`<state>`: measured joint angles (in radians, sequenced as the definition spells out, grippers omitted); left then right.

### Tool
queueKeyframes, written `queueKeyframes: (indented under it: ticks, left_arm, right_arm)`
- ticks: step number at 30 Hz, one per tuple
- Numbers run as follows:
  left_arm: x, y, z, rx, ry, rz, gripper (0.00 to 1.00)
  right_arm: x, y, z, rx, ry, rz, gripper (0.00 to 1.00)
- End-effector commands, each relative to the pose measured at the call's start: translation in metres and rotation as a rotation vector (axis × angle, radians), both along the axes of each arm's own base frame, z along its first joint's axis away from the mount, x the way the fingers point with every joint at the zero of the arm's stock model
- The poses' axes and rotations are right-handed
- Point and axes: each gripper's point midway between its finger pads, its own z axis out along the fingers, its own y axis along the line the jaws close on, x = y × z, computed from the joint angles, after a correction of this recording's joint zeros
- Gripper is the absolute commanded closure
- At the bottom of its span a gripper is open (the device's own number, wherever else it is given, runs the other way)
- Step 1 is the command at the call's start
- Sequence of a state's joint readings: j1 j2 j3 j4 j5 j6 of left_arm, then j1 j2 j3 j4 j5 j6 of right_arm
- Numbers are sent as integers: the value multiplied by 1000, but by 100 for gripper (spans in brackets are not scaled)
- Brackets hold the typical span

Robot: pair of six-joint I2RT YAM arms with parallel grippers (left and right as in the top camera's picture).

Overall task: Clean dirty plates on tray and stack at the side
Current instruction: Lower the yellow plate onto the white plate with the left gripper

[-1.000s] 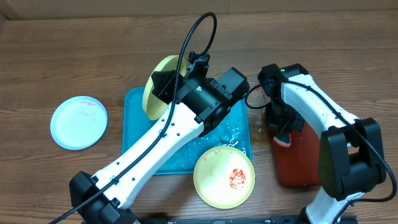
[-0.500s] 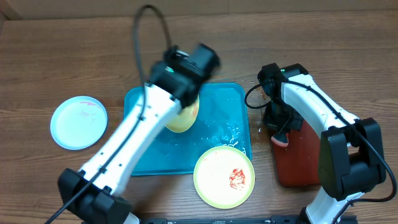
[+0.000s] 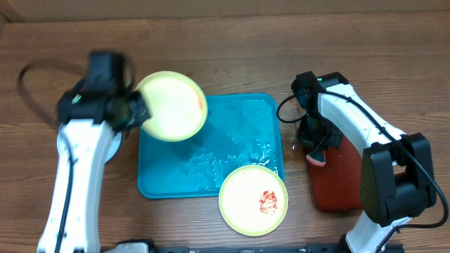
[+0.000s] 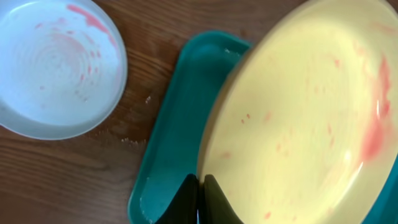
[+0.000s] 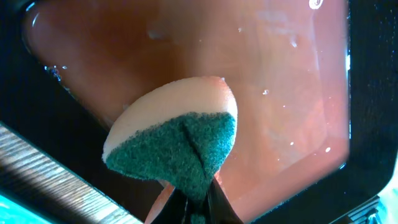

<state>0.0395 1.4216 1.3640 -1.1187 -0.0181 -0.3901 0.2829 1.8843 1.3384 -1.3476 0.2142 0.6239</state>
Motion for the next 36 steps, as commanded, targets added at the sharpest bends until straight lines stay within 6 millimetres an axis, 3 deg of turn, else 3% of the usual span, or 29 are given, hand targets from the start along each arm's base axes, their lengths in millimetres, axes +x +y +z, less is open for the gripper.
queueKeyframes:
  ticks: [1, 3, 5, 10, 11, 16, 18, 25, 33, 35, 36]
  left_arm:
    - [-31, 39, -26, -120, -13, 161, 96]
    - [-37, 55, -37, -150, -10, 220, 95]
    - [-47, 84, -55, -210, -22, 341, 96]
    - [-69, 141, -68, -256, -88, 587, 96]
    - [-80, 161, -71, -257, -107, 674, 95]
    - [-106, 199, -87, -269, -132, 856, 96]
    - [-111, 210, -104, -281, -113, 893, 95]
    - [-97, 209, -160, -370, 0, 870, 96]
    - [-66, 200, -152, -356, -36, 766, 96]
    - [-61, 195, -152, -356, -33, 747, 82]
    - [-59, 192, -152, -356, -31, 736, 69]
  right_arm:
    - [2, -1, 7, 3, -23, 1, 96]
    - [1, -1, 7, 3, -22, 1, 96]
    - [1, -2, 7, 3, -20, 1, 96]
    - [0, 1, 6, 19, -8, 18, 96]
    - [-1, 0, 7, 19, -5, 18, 96]
    - [-1, 0, 7, 18, -4, 18, 96]
    - [-2, 0, 7, 18, -2, 18, 96]
    - [-3, 0, 7, 16, 3, 18, 96]
    - [-3, 0, 7, 16, 3, 18, 96]
    - [-3, 0, 7, 16, 2, 18, 96]
    - [-3, 0, 7, 16, 3, 18, 96]
